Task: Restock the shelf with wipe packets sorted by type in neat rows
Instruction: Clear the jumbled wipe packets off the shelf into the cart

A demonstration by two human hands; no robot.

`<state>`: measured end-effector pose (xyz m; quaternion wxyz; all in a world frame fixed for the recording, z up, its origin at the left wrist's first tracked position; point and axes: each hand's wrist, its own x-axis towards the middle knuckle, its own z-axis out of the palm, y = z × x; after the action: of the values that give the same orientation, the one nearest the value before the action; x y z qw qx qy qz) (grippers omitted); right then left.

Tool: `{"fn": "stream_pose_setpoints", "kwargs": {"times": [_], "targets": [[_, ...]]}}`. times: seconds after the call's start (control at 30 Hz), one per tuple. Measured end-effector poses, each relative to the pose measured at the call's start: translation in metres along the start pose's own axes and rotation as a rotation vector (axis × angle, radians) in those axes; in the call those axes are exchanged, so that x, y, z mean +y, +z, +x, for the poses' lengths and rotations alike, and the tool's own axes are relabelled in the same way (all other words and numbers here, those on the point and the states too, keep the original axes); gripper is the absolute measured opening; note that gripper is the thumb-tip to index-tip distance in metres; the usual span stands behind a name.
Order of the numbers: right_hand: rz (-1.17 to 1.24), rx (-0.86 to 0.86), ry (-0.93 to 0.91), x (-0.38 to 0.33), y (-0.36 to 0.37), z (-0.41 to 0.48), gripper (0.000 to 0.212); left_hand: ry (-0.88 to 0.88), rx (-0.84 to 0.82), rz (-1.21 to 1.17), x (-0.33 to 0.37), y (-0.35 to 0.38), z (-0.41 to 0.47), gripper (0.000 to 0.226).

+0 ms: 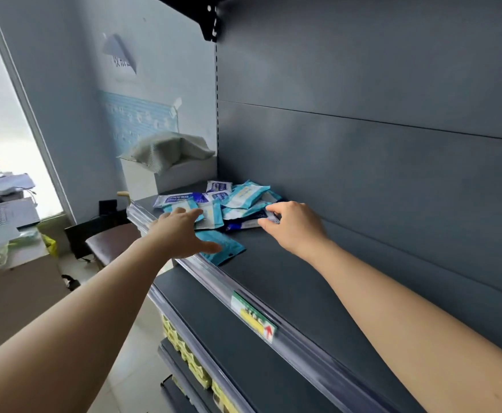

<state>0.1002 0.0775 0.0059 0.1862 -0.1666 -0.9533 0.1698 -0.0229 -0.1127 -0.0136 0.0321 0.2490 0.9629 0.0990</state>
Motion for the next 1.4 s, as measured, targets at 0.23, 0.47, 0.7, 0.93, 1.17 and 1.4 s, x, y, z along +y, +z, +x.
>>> {"fn": "stream_pose_setpoints", "kwargs": {"times": [0.23, 0.47, 0.7, 0.93, 1.17, 1.4], "targets": [[0.007, -0.065, 0.08, -0.006, 0.041, 0.058, 0.048, 0.029, -0.194, -0.033, -0.028, 0.007, 0.062, 0.125], [0.159, -0.094, 0.364, -0.006, 0.079, 0.096, 0.065, 0.273, -0.047, -0.039, -0.036, 0.02, 0.099, 0.1], [0.234, 0.004, 0.572, -0.008, 0.089, 0.113, 0.073, 0.403, -0.162, -0.108, -0.057, 0.012, 0.128, 0.092], [0.324, 0.035, 0.814, -0.007, 0.079, 0.104, 0.073, 0.427, -0.172, -0.096, -0.062, 0.02, 0.154, 0.097], [0.599, 0.212, 0.928, 0.004, 0.038, 0.062, 0.019, 0.444, -0.282, -0.052, -0.046, 0.003, 0.158, 0.103], [0.804, 0.177, 0.876, -0.02, 0.02, 0.024, 0.007, 0.44, -0.357, -0.125, -0.037, -0.006, 0.148, 0.108]]}}
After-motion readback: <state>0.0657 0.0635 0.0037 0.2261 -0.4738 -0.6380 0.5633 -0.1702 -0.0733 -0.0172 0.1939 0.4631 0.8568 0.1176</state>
